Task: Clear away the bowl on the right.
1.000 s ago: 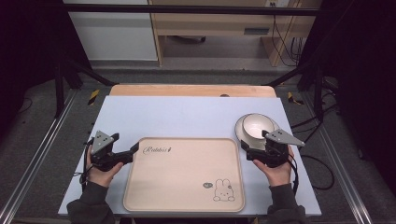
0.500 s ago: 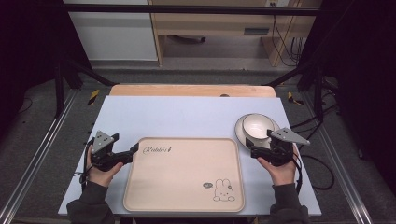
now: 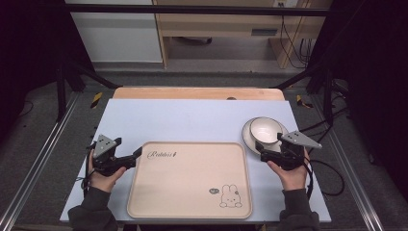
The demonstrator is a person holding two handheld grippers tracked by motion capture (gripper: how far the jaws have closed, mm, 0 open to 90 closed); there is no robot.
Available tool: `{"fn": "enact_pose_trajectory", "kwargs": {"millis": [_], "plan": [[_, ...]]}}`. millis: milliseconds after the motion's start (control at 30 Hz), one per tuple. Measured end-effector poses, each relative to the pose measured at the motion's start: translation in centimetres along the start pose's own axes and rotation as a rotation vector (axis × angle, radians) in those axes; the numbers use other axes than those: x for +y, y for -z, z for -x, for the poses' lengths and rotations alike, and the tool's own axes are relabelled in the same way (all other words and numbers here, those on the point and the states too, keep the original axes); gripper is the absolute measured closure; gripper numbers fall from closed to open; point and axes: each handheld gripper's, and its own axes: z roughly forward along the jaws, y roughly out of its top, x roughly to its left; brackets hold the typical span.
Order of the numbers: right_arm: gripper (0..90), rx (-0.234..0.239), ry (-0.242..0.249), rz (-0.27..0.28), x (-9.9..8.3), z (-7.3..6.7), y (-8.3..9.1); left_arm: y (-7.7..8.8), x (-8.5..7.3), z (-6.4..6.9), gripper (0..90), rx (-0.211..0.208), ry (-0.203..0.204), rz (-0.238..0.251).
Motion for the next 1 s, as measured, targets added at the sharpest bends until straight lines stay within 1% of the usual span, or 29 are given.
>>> {"fn": "enact_pose_trajectory", "kwargs": {"millis": [67,133,333,367,533,700,767,867,900,1000], "plan": [[12.7,-0.006,0.003,0.002,0.1,0.2,0.1,0.0,0.0,0.0,14.0,0.002,-0.001,0.0],[12.8,-0.013,-0.008,0.01,0.3,0.4,0.3,0.1,0.0,-0.1,14.0,0.003,0.001,0.002],[13.8,-0.032,-0.021,0.001,0.5,0.8,0.6,0.1,0.1,-0.1,14.0,0.004,0.0,0.001],[14.2,-0.045,-0.025,-0.003,0.5,1.1,0.6,0.2,0.1,-0.1,14.0,0.005,-0.001,0.001],[15.2,-0.055,-0.04,-0.008,0.6,1.6,0.6,0.2,0.1,-0.2,14.0,0.008,0.003,0.003],[16.7,-0.074,-0.065,-0.03,0.6,2.3,0.4,0.2,0.1,-0.2,14.0,0.008,0.002,0.002],[17.6,-0.075,-0.074,-0.032,0.6,2.5,0.3,0.1,0.1,-0.1,14.0,0.008,0.001,0.0],[17.8,-0.079,-0.072,-0.041,0.6,2.8,0.0,0.1,0.1,-0.2,14.0,0.007,0.002,-0.002],[17.9,-0.08,-0.079,-0.042,0.6,2.9,-0.1,0.1,0.1,-0.2,14.0,0.009,0.004,-0.001],[18.6,-0.088,-0.081,-0.05,0.7,3.2,-0.5,0.1,0.1,-0.3,14.0,0.011,0.007,-0.001]]}}
